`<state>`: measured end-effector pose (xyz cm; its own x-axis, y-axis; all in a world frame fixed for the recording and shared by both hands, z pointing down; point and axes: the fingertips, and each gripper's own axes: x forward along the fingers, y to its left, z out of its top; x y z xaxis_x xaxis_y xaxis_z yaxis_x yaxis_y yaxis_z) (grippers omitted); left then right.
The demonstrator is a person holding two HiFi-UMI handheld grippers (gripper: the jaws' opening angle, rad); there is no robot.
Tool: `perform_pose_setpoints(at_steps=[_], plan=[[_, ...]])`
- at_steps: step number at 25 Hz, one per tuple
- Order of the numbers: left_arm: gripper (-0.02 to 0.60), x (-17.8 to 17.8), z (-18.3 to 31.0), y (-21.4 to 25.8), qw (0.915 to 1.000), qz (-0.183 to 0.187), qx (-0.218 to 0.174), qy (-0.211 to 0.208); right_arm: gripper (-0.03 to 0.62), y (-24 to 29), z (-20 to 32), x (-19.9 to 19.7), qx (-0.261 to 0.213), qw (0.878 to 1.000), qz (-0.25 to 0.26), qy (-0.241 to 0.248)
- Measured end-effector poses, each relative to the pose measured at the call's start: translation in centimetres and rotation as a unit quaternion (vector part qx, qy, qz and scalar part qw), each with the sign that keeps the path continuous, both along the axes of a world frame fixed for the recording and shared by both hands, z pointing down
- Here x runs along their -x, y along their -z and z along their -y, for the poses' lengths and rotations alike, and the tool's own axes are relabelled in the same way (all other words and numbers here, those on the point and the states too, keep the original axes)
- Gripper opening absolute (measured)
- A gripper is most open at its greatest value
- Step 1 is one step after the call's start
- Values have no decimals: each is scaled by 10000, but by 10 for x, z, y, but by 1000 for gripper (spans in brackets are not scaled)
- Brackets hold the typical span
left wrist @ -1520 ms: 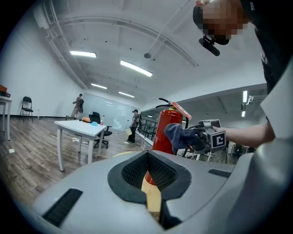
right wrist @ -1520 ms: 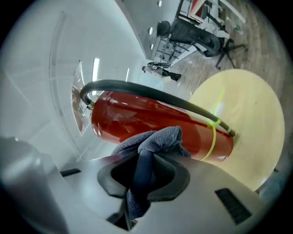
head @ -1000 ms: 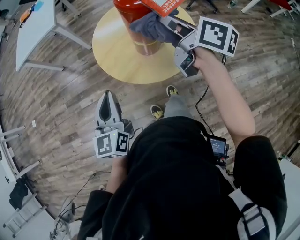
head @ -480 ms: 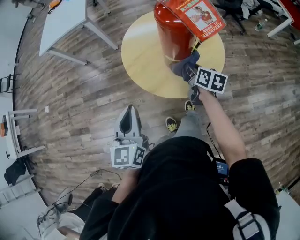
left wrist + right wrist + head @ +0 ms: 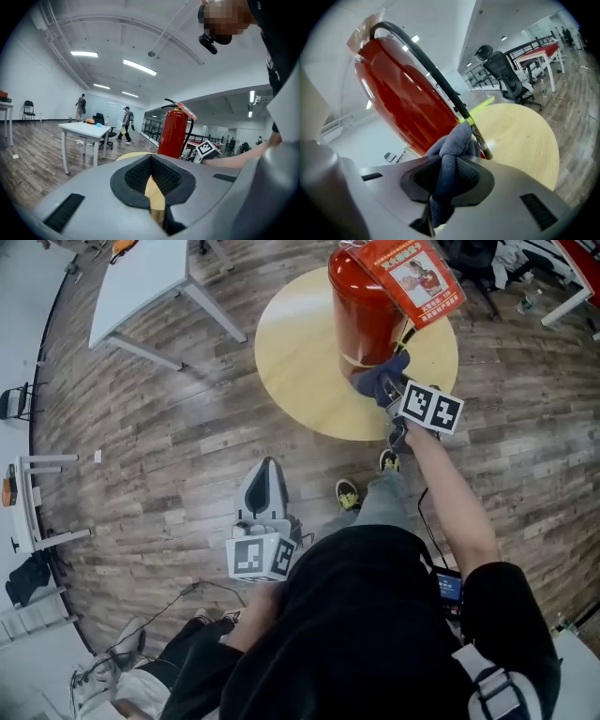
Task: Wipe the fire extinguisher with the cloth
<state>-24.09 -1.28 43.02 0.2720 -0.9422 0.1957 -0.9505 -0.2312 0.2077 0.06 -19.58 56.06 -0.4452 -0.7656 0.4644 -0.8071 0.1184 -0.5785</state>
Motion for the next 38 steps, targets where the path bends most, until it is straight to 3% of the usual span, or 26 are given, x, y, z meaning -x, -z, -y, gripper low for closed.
perform_pose_setpoints(at_steps=[3,6,9,13,16,26,34,38], plan=[[15,-13,0,-2,9998,-124,-78,-157,67,74,-5,5,-876,9953,238,323],[15,-28,-3,-3,9992,-209,-120,-313,67,140,-26,9,-1833,9797,230,779],[15,-42,-8,2,9986,-256,-189,-416,69,176,-64,10,-2497,9610,-294,1154],[15,-58,-9,16,9982,-145,-316,-488,69,192,-113,11,-3142,9247,-1404,1627],[15,-71,-14,22,9977,-71,-374,-563,69,193,-143,-5,-3314,9121,-1745,1667],[15,-99,-11,25,9948,-78,-429,-925,67,194,-162,-33,-3326,9108,-2011,1393],[15,-92,-13,20,9949,-97,-399,-923,67,188,-164,-34,-3236,9112,-2148,1378],[15,-87,-13,19,9950,-108,-395,-907,67,187,-166,-24,-3299,9028,-2322,1488]])
